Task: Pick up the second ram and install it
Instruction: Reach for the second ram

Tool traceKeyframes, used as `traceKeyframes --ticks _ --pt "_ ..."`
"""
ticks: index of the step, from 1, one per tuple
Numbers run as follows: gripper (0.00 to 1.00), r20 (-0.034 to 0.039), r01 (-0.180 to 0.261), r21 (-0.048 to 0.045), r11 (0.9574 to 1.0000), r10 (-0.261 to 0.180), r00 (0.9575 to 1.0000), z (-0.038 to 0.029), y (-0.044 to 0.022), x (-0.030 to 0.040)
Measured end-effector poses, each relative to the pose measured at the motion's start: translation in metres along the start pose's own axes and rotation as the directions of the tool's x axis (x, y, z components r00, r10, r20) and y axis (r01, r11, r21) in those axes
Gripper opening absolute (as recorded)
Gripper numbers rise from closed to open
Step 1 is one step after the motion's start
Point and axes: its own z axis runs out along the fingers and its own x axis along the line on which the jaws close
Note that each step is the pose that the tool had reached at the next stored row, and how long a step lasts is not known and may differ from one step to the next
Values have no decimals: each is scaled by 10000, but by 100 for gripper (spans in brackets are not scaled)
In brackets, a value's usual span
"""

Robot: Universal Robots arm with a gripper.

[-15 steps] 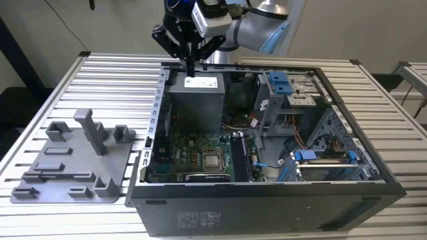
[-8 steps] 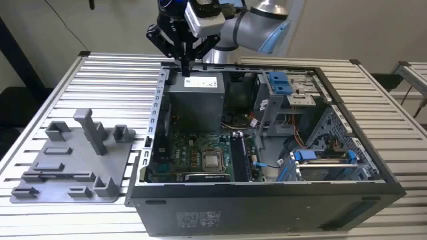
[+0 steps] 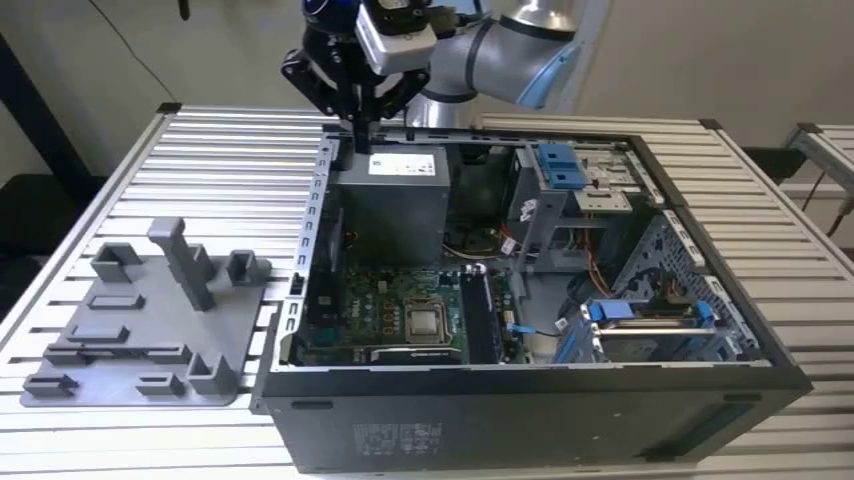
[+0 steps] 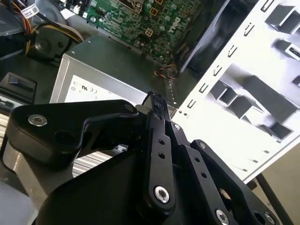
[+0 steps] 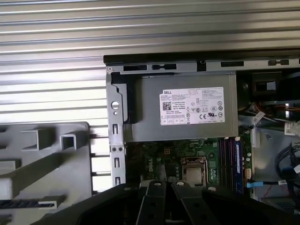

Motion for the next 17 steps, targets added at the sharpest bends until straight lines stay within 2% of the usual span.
traceKeyframes --ticks 7,9,17 --pt "11 1 0 -2 10000 0 10000 -1 -9 132" --pt "11 0 0 0 10000 0 10000 -2 -14 201" --pt "11 0 0 -1 10000 0 10000 -3 -27 377"
